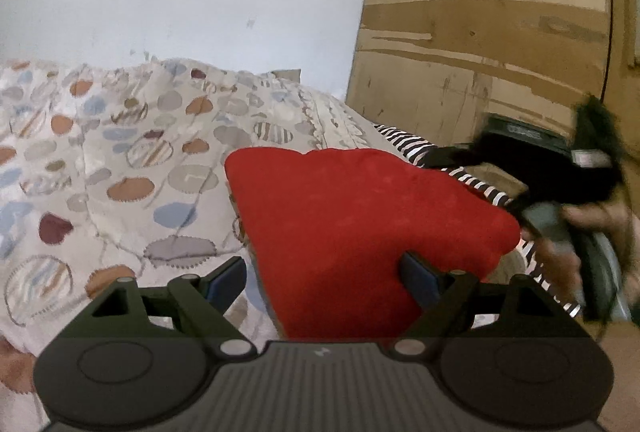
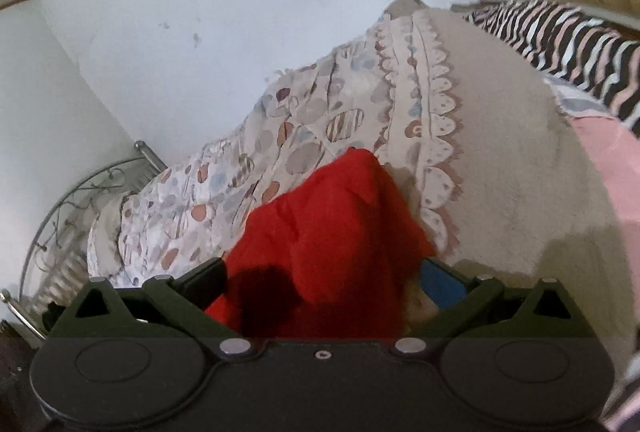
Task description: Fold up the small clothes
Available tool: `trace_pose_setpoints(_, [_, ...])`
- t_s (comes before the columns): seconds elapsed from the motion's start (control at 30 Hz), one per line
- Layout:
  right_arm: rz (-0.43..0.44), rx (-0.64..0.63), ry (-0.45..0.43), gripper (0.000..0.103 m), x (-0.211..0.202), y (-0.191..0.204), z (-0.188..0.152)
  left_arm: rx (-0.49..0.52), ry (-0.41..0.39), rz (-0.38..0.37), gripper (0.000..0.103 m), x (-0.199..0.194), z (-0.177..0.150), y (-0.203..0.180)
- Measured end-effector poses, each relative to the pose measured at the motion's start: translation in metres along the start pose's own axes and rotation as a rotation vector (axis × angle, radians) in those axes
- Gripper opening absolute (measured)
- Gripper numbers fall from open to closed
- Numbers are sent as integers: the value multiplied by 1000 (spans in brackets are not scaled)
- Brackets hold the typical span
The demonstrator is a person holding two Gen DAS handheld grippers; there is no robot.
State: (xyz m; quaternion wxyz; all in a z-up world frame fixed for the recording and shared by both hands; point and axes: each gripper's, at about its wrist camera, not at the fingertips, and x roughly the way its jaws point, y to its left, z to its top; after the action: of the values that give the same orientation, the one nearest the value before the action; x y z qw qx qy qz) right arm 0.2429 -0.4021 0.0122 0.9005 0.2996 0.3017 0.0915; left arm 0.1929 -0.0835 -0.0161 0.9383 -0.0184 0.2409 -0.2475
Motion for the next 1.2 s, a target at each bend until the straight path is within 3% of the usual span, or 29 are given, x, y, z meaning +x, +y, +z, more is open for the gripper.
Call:
trace_pose_setpoints(0.13, [-33, 39, 67, 102, 35, -8, 8, 68, -24, 32, 86, -2, -2, -9])
trace_pose_setpoints(0.23, [-40, 84, 101, 103, 49, -21, 2, 37, -21, 19, 86, -1, -3, -8])
trace_pose_setpoints(0.33, [-55, -32, 69, 98, 52, -21, -14, -17, -21, -23, 86, -2, -2, 1])
trace_pose_setpoints(0.4, [-62, -91, 35, 95, 47, -18, -23, -99, -8, -93, 90, -4, 3, 18])
trace_pose_setpoints(0.43, [-60, -99, 23, 93, 45, -18, -25, -166, 11, -144, 98, -3, 6, 30])
trace_pose_setpoints(0.53, [-48, -90, 4, 91, 45, -24, -26, -370, 12, -264, 99, -2, 10, 62])
trace_pose_setpoints(0.67, [-46, -97, -14, 91, 45, -25, -29, -503, -26, -279, 101, 4, 17, 82])
trace_pose_setpoints(0.8, [-42, -94, -16, 91, 48, -24, -28, -492, 91, -339, 102, 30, 21, 72])
trace_pose_setpoints(0.87, [-40, -93, -18, 91, 47, -24, -28, -418, 167, -279, 103, 43, 16, 57])
trace_pose_setpoints(1.2, [-27, -98, -39, 91, 46, -26, -33, -556, 207, -410, 103, 71, -8, 79])
